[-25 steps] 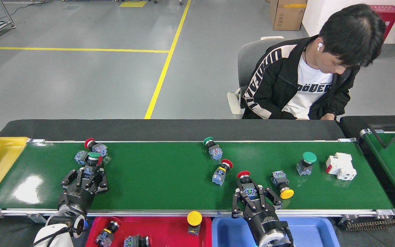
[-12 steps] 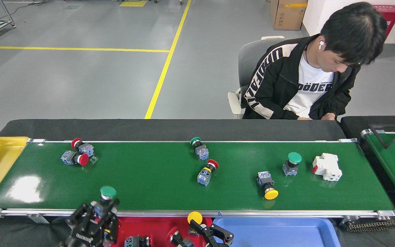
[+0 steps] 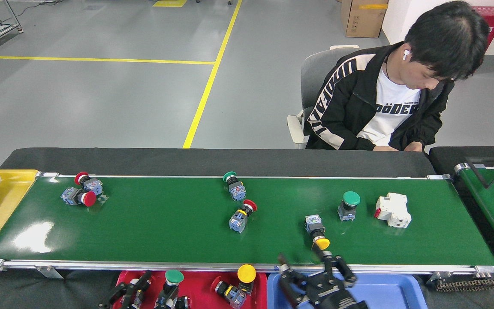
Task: Pick switch part from conveyor to tray
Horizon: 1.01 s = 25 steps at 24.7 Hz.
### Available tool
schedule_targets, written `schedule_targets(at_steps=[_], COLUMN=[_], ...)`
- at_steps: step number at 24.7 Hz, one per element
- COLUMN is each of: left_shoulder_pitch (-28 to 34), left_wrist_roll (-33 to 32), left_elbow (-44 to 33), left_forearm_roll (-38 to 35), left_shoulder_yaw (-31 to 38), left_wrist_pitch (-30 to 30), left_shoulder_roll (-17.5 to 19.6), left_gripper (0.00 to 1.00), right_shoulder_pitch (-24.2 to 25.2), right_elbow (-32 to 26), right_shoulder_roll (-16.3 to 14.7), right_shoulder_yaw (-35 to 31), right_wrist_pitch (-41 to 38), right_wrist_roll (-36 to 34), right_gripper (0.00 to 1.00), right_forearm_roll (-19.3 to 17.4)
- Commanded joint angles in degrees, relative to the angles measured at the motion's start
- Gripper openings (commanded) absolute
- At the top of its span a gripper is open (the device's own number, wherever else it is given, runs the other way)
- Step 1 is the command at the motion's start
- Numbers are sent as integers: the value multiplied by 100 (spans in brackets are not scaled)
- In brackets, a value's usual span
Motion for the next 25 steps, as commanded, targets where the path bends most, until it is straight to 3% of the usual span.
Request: schedule_targets(at_steps=[1,5,8,12,16,20,23,25], left_shoulder_pitch=[-4,-39,-74,-206,-769,-1357,-1771,-2174], left_wrist_roll=[-22,-452,-452,-461,-470,-470,-470,-479], left_elbow=[-87,-51,-34,-87,89,651,1109,1547], left_forearm_roll=[49,304,392,321,-514,-839,-971,-1050], left_shoulder_yaw=[403,1071,1124,957,307,-335,-695,-810], left_wrist_pitch=[58,207,225,225,251,532,831,928], left_shoulder_roll=[-154,-479,-452,-435,-488,-505,-470,-479], left_gripper=[100,100,100,100,100,100,100,100], right_shoulder_pitch=[180,620,444,-453,-1630,-2289,-2641,-2905], right_elbow=[-83,-83,-66,409,1586,2500,2931,3309], right_shoulder_roll=[-104,-262,-218,-86,-130,-33,151,231], right_shoulder_yaw=[-253,-306,-253,512,1584,2014,2014,2023], right_wrist_pitch=[1,27,71,801,1970,2268,2268,2172], right_wrist_roll=[-284,-521,-442,-3,182,226,226,208], right_gripper=[95,95,92,90,91,91,83,57], right_forearm_roll=[-18,-9,9,343,448,439,404,211])
